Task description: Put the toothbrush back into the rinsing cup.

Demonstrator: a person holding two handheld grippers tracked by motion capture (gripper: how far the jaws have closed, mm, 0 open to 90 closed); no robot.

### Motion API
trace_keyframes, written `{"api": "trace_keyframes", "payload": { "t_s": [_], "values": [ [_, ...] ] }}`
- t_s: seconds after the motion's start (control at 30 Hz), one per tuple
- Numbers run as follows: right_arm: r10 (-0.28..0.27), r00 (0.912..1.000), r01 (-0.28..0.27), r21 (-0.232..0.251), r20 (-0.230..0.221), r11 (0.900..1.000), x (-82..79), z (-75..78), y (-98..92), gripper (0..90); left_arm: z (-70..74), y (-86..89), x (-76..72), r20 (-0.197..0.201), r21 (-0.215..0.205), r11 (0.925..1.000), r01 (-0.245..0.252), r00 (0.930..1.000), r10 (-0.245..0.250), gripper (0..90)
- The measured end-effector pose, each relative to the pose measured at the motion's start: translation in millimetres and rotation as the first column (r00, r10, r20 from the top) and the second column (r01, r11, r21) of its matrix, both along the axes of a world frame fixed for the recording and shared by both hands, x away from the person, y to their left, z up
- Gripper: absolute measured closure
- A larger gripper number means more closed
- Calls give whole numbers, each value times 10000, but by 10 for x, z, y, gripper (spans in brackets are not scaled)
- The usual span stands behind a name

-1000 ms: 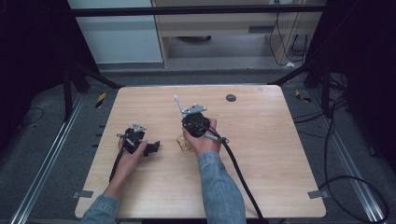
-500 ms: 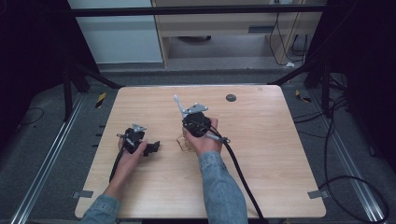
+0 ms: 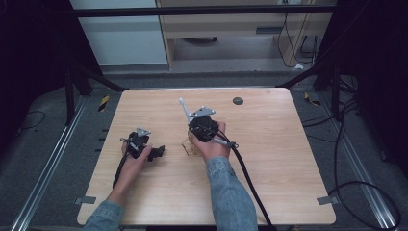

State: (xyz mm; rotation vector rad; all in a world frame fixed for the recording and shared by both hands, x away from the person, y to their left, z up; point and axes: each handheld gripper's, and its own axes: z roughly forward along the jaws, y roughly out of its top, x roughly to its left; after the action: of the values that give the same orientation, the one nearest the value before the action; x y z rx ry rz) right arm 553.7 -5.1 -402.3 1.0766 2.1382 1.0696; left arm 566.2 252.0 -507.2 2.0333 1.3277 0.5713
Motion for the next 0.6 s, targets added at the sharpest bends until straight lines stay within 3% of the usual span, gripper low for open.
{"api": "trace_keyframes", "payload": {
  "t_s": [0.6],
  "values": [
    [33,10000,-33,-93,38,10000,-40,50,-45,631,0,0,0,0,2,10000,1,10000,-1,0]
  ]
}}
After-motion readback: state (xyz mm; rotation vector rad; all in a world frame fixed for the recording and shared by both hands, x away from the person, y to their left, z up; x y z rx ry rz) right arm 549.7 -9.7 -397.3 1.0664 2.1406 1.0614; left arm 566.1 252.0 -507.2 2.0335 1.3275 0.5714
